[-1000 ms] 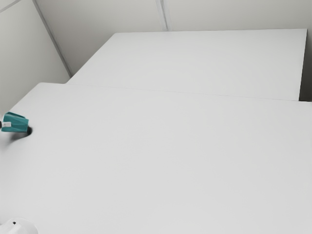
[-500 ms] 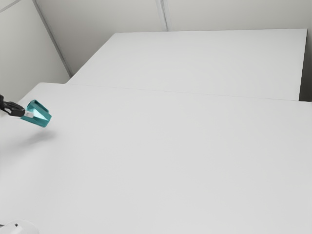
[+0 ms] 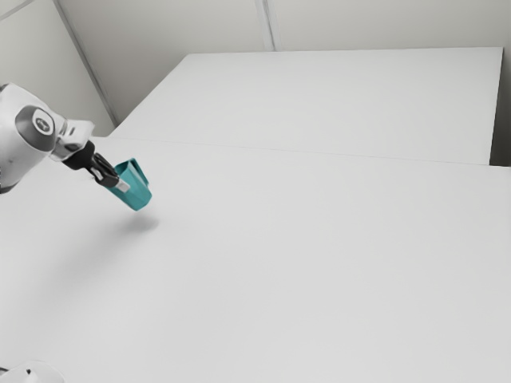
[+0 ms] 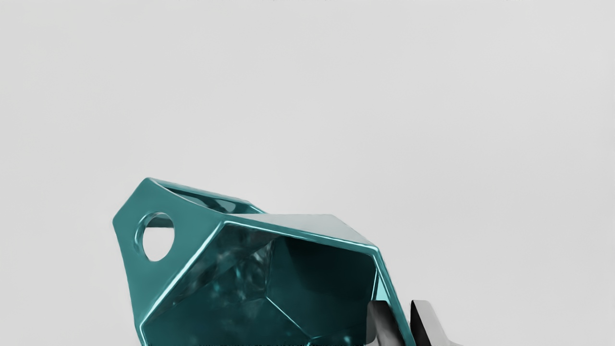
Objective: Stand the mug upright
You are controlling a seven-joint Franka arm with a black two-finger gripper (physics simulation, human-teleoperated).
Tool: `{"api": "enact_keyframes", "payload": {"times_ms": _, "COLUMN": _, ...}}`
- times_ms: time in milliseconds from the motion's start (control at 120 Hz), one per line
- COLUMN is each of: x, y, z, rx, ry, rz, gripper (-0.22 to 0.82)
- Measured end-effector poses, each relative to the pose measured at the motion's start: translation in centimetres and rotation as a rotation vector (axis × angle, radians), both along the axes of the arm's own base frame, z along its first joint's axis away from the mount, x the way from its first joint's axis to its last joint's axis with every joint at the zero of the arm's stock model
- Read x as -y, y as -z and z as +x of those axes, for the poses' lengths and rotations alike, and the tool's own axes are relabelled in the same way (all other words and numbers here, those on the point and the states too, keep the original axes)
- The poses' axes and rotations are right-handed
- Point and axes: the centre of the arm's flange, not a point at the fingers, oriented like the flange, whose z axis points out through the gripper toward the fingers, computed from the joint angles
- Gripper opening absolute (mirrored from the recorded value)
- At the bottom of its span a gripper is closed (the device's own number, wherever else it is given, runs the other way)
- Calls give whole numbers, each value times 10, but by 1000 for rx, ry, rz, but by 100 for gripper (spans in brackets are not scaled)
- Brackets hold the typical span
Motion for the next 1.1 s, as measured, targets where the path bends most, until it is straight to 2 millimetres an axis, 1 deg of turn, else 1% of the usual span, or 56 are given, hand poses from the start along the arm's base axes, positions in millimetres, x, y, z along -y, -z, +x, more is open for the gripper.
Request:
{"api": "enact_keyframes", "payload": {"times_ms": 67, "x": 22, "y": -3, "z": 4, "rx": -15, "ry": -5, "rz": 30, "gripper": -16}}
{"api": "enact_keyframes", "payload": {"times_ms": 258, "x": 81, "y": 9, "z": 3, "rx": -76, "ry": -42, "rz": 71, "gripper": -17}}
{"api": "enact_keyframes", "payload": {"times_ms": 333, "x": 99, "y": 10, "z": 1, "rx": -94, "ry": -68, "rz": 85, "gripper": -17}}
{"api": "enact_keyframes", "payload": {"times_ms": 500, "x": 134, "y": 25, "z": -11, "rx": -145, "ry": -132, "rz": 111, "gripper": -18}}
{"api": "enact_keyframes", "payload": {"times_ms": 558, "x": 137, "y": 25, "z": -16, "rx": -153, "ry": -169, "rz": 125, "gripper": -18}}
{"api": "enact_keyframes", "payload": {"times_ms": 642, "x": 128, "y": 28, "z": -25, "rx": -166, "ry": -241, "rz": 136, "gripper": -18}}
{"api": "enact_keyframes", "payload": {"times_ms": 692, "x": 127, "y": 29, "z": -29, "rx": -171, "ry": -273, "rz": 142, "gripper": -18}}
{"api": "enact_keyframes", "payload": {"times_ms": 733, "x": 128, "y": 30, "z": -32, "rx": -176, "ry": -295, "rz": 144, "gripper": -18}}
{"api": "enact_keyframes", "payload": {"times_ms": 800, "x": 130, "y": 38, "z": -37, "rx": -189, "ry": -323, "rz": 143, "gripper": -18}}
{"api": "enact_keyframes", "payload": {"times_ms": 925, "x": 139, "y": 47, "z": -42, "rx": -200, "ry": -359, "rz": 137, "gripper": -18}}
{"api": "enact_keyframes", "payload": {"times_ms": 1100, "x": 139, "y": 57, "z": -50, "rx": -218, "ry": -417, "rz": 128, "gripper": -18}}
